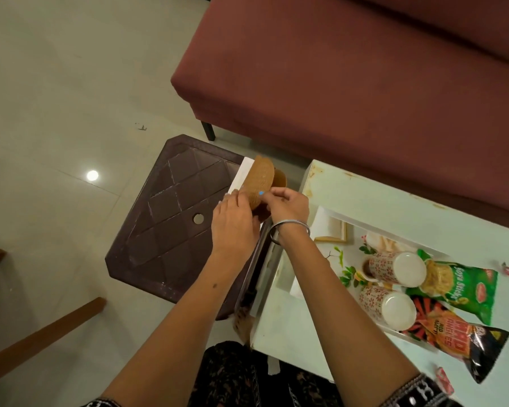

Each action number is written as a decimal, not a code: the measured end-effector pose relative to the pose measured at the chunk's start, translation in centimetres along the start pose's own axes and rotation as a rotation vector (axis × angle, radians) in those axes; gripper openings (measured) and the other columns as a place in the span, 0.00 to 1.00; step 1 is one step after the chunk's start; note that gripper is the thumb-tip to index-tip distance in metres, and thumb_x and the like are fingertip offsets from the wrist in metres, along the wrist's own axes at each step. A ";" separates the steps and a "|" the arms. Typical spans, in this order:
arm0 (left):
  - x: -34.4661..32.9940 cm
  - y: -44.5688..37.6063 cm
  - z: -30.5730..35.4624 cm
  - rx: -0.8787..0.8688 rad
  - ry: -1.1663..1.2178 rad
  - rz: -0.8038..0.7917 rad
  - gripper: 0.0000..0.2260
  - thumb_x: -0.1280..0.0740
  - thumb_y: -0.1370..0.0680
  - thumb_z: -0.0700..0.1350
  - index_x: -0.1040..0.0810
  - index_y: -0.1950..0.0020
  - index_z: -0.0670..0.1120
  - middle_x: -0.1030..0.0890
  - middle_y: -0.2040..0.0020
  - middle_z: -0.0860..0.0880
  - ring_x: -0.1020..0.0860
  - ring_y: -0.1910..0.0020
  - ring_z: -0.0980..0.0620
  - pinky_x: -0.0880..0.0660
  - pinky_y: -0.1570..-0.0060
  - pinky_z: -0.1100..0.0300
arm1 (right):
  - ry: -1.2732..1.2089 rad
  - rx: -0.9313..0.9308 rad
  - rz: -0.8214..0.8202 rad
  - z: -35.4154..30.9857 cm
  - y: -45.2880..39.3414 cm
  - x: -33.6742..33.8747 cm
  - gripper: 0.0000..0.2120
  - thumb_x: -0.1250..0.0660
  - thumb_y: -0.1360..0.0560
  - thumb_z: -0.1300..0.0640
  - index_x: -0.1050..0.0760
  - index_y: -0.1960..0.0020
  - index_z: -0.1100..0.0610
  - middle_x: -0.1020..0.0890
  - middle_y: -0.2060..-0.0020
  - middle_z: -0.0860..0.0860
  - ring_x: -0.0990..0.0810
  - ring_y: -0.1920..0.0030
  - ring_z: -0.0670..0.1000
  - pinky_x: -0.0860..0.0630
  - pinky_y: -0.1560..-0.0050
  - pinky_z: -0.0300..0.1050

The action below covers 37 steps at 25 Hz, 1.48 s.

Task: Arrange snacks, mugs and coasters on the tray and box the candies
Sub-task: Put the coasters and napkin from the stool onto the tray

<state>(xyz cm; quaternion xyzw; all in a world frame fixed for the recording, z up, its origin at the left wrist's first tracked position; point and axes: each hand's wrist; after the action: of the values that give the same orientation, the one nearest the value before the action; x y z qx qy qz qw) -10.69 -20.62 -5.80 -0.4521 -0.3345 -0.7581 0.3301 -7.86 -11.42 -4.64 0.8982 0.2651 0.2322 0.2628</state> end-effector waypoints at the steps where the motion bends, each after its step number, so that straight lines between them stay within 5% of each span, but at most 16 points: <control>1: 0.1 0.1 0.4 0.005 -0.014 -0.011 0.24 0.36 0.24 0.46 0.38 0.30 0.41 0.29 0.33 0.42 0.29 0.35 0.44 0.31 0.36 0.51 | 0.013 0.035 0.006 0.0 0.7 0.4 0.08 0.27 0.32 0.58 0.18 0.54 0.57 0.18 0.63 0.49 0.20 0.62 0.46 0.21 0.58 0.38; 5: -0.2 1.1 2.0 0.050 0.044 -0.115 0.23 0.40 0.21 0.42 0.41 0.28 0.41 0.24 0.38 0.41 0.23 0.42 0.42 0.26 0.44 0.49 | 0.038 0.165 0.010 0.8 2.8 2.2 0.07 0.29 0.30 0.57 0.18 0.54 0.57 0.17 0.61 0.50 0.19 0.60 0.46 0.24 0.60 0.32; 8: -1.2 2.6 3.2 0.112 0.110 -0.175 0.19 0.42 0.21 0.41 0.38 0.30 0.42 0.21 0.44 0.41 0.21 0.47 0.41 0.24 0.46 0.49 | 0.027 0.220 0.195 2.4 3.4 4.3 0.10 0.29 0.30 0.57 0.21 0.49 0.57 0.21 0.62 0.46 0.23 0.64 0.41 0.28 0.64 0.24; 11: -2.9 4.4 4.8 0.129 0.233 -0.199 0.17 0.43 0.21 0.40 0.33 0.32 0.43 0.21 0.47 0.40 0.21 0.50 0.41 0.23 0.47 0.48 | 0.066 0.090 0.297 5.7 3.1 6.5 0.18 0.28 0.32 0.50 0.24 0.44 0.56 0.22 0.55 0.47 0.22 0.63 0.46 0.24 0.59 0.38; 13: -4.3 5.9 6.1 0.061 0.354 -0.249 0.13 0.42 0.22 0.41 0.27 0.38 0.43 0.19 0.52 0.40 0.20 0.55 0.43 0.23 0.55 0.52 | 0.085 0.018 0.291 7.9 2.7 8.4 0.15 0.30 0.30 0.50 0.21 0.47 0.56 0.18 0.54 0.51 0.19 0.58 0.51 0.21 0.51 0.50; 15: -6.3 6.9 6.9 0.045 0.462 -0.331 0.12 0.42 0.22 0.41 0.24 0.41 0.41 0.18 0.54 0.40 0.21 0.59 0.45 0.27 0.59 0.59 | 0.203 -0.006 0.258 9.8 2.7 10.3 0.13 0.33 0.28 0.54 0.20 0.47 0.59 0.16 0.52 0.54 0.21 0.57 0.48 0.24 0.49 0.44; 20: -12.1 8.1 7.8 0.087 0.468 -0.522 0.16 0.38 0.22 0.42 0.28 0.34 0.47 0.18 0.45 0.44 0.20 0.49 0.46 0.25 0.39 0.53 | 0.372 -0.018 0.164 14.1 1.5 13.8 0.12 0.37 0.26 0.60 0.21 0.44 0.58 0.16 0.48 0.55 0.19 0.55 0.51 0.32 0.56 0.36; 37: -16.9 7.6 8.3 0.133 0.457 -0.476 0.19 0.34 0.24 0.39 0.29 0.33 0.47 0.21 0.40 0.43 0.22 0.42 0.41 0.29 0.36 0.45 | 0.413 -0.007 0.042 17.5 -1.4 15.0 0.20 0.36 0.25 0.63 0.29 0.33 0.57 0.19 0.44 0.58 0.19 0.45 0.56 0.27 0.45 0.44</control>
<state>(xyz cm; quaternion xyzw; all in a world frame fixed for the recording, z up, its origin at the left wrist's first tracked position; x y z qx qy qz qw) 5.62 -14.81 -16.52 -0.1571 -0.3967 -0.8723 0.2387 12.63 -7.50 -14.51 0.8359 0.2939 0.4176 0.2012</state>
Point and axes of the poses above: each hand's wrist, its own y-axis away from the middle knuckle, its own x-axis out of the back of the hand, z = x × y
